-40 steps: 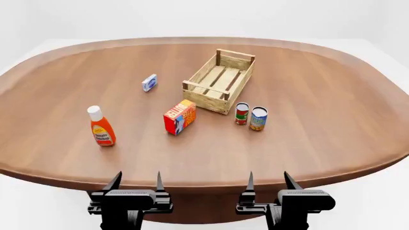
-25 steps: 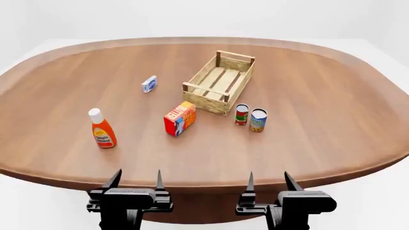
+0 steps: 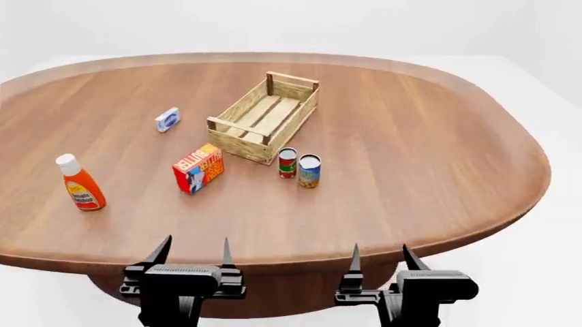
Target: Pick up the ketchup, and put it in the wooden tray.
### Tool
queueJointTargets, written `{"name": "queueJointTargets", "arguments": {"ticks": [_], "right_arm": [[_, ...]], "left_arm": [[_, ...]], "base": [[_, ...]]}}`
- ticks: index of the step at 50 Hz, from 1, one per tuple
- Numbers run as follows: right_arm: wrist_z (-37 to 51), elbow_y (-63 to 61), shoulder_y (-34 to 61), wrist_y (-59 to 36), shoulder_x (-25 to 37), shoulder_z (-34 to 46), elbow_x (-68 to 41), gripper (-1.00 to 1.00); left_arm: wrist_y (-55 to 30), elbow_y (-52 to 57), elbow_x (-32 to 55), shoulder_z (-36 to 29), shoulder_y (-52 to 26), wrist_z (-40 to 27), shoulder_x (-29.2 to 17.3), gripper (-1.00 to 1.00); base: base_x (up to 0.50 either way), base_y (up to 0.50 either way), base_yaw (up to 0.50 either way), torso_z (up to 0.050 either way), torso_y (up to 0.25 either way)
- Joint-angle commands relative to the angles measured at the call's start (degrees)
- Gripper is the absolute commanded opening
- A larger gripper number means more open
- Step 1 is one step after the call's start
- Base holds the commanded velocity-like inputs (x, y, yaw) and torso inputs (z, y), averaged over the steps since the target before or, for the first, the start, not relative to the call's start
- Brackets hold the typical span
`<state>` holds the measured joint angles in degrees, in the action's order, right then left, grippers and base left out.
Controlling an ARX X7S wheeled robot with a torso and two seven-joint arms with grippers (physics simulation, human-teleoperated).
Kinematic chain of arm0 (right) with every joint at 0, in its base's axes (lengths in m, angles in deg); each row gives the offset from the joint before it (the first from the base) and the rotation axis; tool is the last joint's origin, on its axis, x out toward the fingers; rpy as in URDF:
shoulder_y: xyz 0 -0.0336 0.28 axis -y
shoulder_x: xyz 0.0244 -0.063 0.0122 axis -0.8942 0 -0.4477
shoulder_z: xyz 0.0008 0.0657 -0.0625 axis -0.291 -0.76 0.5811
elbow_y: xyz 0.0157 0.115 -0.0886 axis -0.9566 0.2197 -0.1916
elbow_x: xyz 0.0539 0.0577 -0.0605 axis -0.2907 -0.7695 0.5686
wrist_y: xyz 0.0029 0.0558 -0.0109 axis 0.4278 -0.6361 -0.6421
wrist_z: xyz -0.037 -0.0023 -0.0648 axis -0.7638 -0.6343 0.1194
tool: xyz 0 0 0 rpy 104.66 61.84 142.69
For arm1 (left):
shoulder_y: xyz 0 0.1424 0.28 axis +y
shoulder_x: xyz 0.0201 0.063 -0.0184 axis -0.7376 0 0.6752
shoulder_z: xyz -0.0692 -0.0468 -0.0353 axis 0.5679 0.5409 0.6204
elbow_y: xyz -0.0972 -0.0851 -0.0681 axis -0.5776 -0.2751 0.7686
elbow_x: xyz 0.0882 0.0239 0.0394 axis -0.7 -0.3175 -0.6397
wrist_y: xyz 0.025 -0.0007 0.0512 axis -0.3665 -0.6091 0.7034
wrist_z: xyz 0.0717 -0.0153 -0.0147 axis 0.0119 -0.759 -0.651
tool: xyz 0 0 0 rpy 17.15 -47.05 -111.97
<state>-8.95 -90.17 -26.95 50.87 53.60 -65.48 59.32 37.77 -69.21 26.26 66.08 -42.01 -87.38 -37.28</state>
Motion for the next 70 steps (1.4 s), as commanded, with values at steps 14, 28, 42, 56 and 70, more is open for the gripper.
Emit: {"name": "queueJointTargets", "arguments": {"ticks": [14, 28, 42, 56, 70], "right_arm": [[-0.3, -0.9, 3.0, -2.7, 2.7, 1.6, -3.5, 1.00], [-1.2, -2.7, 6.2, -6.9, 5.0, 2.7, -4.2, 1.00], [-1.4, -1.7, 7.6, -7.5, 5.6, 3.6, -4.7, 1.00], [0.6, -9.8, 11.7, -20.3, 7.0, 5.5, -4.6, 1.00], [0.3, -11.7, 16.4, -27.8, 7.6, 6.1, -6.2, 1.00]], "left_arm": [[-0.9, 1.5, 2.0, -0.9, -0.6, -2.6, -1.7, 1.00], [-1.4, 2.5, 2.7, -1.4, -0.8, -3.9, -2.4, 1.00], [-2.0, 3.4, 3.2, -2.0, -1.2, -5.1, -3.0, 1.00], [-9.5, 8.7, 3.6, -3.1, -7.6, -5.9, -4.1, 1.00], [-17.5, 12.2, 5.0, -2.5, -13.6, -6.5, -5.3, 1.00]], "base": [[0.00, -0.15, 0.00, 0.000, 0.000], [0.00, 0.00, 0.26, 0.000, 0.000], [0.00, 0.00, 0.50, 0.000, 0.000], [0.00, 0.00, 0.14, 0.000, 0.000], [0.14, 0.02, 0.00, 0.000, 0.000]]}}
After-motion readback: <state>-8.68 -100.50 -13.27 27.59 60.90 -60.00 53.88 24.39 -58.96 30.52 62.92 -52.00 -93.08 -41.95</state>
